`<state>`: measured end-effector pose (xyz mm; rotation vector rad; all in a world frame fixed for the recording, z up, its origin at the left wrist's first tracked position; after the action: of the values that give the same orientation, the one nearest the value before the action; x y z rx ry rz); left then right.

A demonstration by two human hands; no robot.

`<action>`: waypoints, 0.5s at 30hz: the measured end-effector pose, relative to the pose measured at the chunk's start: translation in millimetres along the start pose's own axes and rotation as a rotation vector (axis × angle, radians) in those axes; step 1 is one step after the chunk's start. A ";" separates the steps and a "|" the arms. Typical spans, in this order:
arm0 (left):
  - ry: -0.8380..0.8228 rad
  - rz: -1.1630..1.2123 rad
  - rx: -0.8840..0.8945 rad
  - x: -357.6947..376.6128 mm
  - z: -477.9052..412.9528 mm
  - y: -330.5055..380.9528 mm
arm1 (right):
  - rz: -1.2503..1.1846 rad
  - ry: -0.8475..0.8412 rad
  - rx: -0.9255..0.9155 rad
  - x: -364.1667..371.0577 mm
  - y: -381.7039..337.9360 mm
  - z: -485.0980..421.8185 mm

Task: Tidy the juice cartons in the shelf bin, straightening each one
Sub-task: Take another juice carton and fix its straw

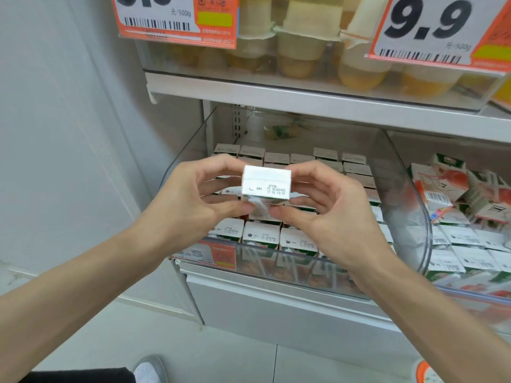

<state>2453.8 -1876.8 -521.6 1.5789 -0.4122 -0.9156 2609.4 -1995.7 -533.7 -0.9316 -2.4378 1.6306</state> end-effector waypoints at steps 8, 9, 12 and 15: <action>0.025 -0.040 0.011 -2.5 -1.7 -1.6 | 0.018 0.012 0.003 0.1 0.1 0.8; 0.026 -0.043 -0.003 -3.2 -1.9 -2.5 | 0.006 0.008 0.017 0.5 0.5 1.0; 0.010 -0.022 -0.073 -2.2 -2.4 -4.6 | -0.019 0.013 0.063 2.0 1.7 0.7; -0.008 -0.018 -0.122 1.7 -3.9 -6.7 | -0.079 0.025 0.130 4.7 4.0 0.8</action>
<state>2456.3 -1873.9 -528.5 1.4706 -0.3419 -0.9441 2607.1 -1993.0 -538.7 -0.8215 -2.2893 1.7161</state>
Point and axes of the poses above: each hand's wrist, its own z-axis away from the middle knuckle, its own x-axis out of the palm, y = z × x, the point moved 5 cm from there along -z, towards the middle knuckle, and after that the axes turned 12 degrees about -x, right-handed, at the moved point
